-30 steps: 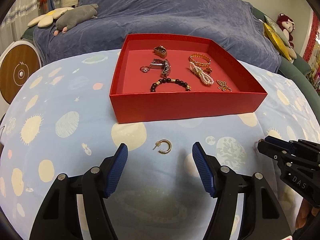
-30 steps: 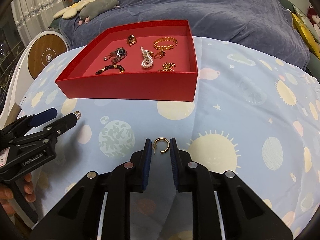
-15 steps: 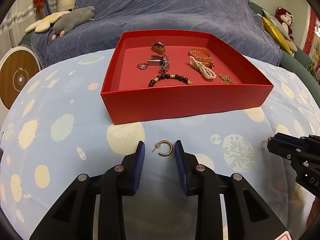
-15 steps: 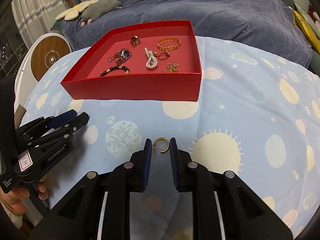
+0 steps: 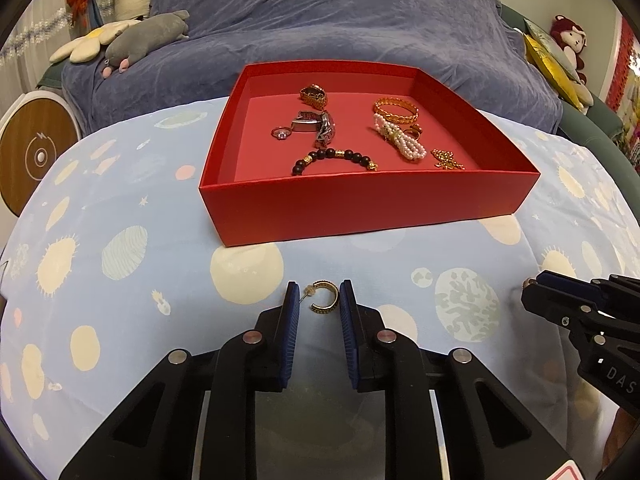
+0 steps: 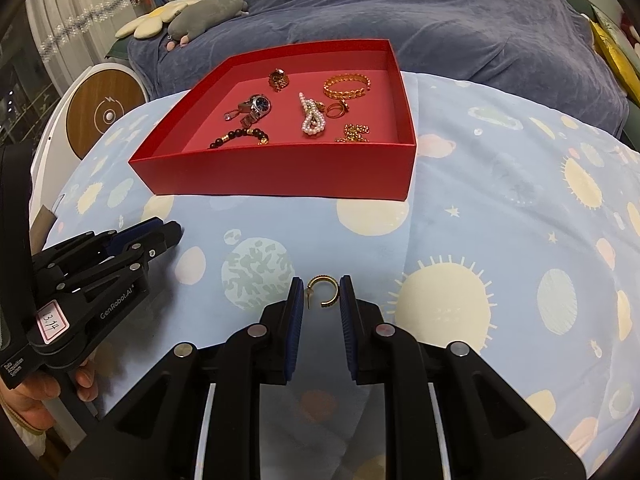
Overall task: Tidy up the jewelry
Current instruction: 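Carry the gold hoop earring with the right gripper over the red box, then open the right gripper to drop the hoop earring into the box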
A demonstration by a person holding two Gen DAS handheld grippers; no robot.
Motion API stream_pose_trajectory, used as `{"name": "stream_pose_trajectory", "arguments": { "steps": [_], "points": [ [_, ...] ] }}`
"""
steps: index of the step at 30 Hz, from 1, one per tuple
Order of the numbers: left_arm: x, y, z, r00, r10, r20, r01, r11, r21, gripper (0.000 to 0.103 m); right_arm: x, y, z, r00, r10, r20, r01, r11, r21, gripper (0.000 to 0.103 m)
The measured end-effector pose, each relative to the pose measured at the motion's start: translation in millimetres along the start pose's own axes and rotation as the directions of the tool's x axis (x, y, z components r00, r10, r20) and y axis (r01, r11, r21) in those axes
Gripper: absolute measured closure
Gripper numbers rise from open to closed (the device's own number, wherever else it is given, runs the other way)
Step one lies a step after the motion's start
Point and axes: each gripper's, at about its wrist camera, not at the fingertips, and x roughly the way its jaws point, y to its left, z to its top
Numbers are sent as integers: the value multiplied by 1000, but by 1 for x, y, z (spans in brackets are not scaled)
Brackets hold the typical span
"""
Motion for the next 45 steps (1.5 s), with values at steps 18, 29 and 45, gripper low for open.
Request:
{"name": "stream_pose_trajectory", "arguments": {
  "steps": [18, 29, 45],
  "points": [
    [-54, 5, 67, 989, -109, 104, 110, 994, 4, 85, -44, 12, 76, 987, 47, 153, -41, 998, -40, 85],
    [15, 12, 123, 995, -61, 81, 63, 998, -18, 85, 27, 3, 148, 990, 65, 122, -71, 996, 45, 85],
    [91, 14, 178, 998, -70, 8, 70, 996, -53, 85, 99, -23, 182, 999, 29, 14, -30, 995, 90, 85]
  ]
}}
